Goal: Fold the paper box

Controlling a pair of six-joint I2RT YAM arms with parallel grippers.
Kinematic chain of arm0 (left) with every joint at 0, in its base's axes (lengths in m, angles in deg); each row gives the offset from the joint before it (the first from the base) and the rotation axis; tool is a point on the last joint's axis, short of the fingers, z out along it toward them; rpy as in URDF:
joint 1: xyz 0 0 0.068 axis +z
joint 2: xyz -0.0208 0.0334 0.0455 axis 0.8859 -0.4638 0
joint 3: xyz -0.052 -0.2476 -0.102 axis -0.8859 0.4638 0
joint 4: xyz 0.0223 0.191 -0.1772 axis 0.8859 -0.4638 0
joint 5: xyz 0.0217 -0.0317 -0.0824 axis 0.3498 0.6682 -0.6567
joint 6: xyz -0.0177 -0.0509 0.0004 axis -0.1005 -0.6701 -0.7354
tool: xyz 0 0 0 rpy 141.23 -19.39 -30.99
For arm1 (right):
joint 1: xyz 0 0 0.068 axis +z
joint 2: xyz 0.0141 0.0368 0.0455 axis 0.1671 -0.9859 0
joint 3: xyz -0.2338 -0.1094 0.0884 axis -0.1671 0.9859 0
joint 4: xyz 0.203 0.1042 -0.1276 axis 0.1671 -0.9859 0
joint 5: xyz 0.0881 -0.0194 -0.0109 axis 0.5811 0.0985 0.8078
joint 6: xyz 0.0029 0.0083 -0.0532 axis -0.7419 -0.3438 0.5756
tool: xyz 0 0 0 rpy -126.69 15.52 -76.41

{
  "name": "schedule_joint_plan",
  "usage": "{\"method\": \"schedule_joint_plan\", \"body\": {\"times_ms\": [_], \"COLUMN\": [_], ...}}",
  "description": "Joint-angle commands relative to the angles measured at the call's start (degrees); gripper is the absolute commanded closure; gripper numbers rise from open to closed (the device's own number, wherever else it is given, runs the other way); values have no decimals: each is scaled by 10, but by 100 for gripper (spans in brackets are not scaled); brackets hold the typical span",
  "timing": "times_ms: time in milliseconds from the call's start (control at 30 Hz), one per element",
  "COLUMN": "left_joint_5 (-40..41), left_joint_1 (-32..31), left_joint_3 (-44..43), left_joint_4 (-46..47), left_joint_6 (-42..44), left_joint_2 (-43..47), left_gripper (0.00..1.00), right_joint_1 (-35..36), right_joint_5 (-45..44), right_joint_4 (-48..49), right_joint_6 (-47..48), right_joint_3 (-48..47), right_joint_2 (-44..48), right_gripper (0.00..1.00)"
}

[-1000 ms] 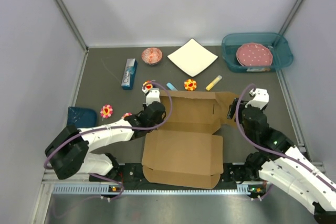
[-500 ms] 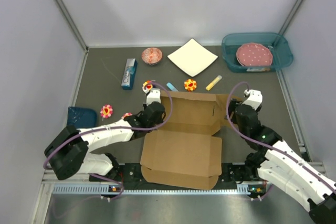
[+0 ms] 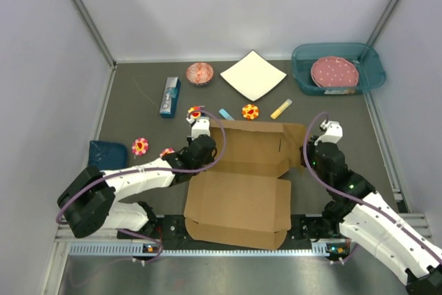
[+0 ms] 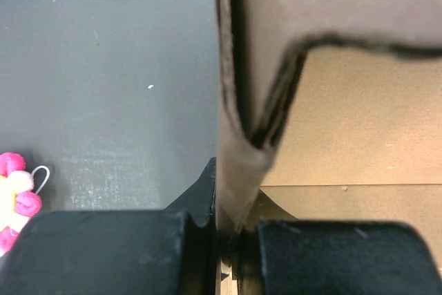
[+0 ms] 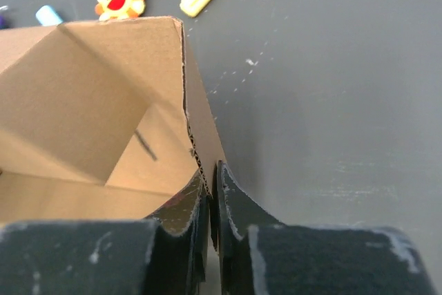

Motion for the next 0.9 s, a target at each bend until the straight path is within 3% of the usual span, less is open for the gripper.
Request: {"method": "schedule_joint_plan", "body": {"times_ms": [0,333,633,867], "left_joint_5": [1,7,0,64], "left_joint_1": [1,1,-6,-13], "left_joint_3": [1,-10,-5,38], "left_joint_4": [-33,-34,-6,71], "left_joint_6": [-19,-33,-14,21], "left_joint_2": [-12,-26,-31,-13], "left_gripper": [100,100,100,100], "right_joint_1": [-8,-4,30,29], "right_joint_5": [105,204,193,203], "right_joint_4": [-9,27,49,34], "right_joint_6": [-49,-112,-117,-149], "right_joint_3": [-18,-16,-18,-74], "right_joint_2": [23,35,8,-16], "right_gripper": [98,100,99,100]}}
